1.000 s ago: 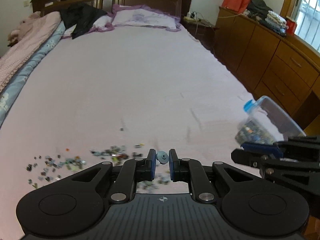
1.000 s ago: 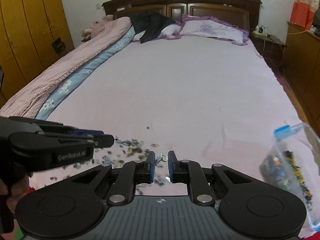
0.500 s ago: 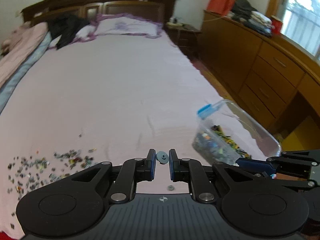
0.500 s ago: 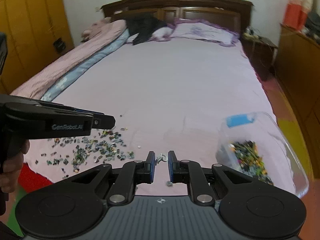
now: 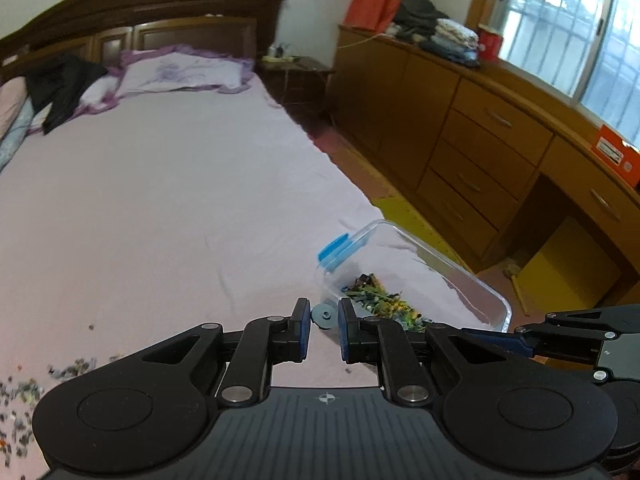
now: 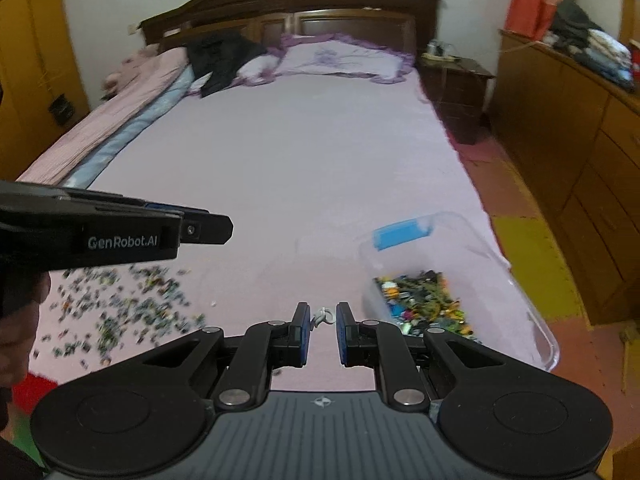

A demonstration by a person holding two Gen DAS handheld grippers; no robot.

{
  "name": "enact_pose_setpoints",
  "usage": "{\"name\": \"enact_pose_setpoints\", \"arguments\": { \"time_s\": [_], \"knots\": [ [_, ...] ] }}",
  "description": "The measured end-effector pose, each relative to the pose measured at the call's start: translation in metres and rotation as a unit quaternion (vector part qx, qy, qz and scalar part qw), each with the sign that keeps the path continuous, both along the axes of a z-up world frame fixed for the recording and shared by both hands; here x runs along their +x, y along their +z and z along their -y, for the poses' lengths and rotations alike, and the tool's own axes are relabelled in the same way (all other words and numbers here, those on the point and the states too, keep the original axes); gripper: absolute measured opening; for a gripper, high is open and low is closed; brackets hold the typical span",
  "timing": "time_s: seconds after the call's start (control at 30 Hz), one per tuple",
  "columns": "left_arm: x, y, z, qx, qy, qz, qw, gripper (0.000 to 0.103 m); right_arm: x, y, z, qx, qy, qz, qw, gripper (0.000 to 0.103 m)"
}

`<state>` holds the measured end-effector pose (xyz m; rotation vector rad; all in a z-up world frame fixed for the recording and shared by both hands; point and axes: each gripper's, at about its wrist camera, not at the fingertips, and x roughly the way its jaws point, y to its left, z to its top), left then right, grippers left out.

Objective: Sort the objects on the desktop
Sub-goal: 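Carry both held bricks over to the clear plastic box, then lower both grippers into the box and open them to drop the bricks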

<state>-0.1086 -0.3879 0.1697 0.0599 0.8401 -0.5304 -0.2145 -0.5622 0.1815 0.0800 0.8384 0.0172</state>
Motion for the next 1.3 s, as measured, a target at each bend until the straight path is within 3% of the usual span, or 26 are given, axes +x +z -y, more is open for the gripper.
{"name": "enact_pose_setpoints", "arguments": {
  "time_s": [0.4,0.87,1.3],
  "knots": [
    [0.018,-0.005,0.051,0.014,-0.031,0.001,0.9994,0.015,0.019,-0.016,0.045,0.024,-0.024,-0.012,0.999,0.015],
    [0.021,0.0,0.135,0.044,-0.021,-0.014,0.9987,0.016,0.026,-0.035,0.131,0.048,-0.016,-0.028,0.998,0.015],
    [0.016,-0.007,0.202,0.061,-0.05,-0.013,0.9968,0.016,0.028,-0.055,0.186,0.067,-0.028,-0.036,0.997,0.015]
  ]
}}
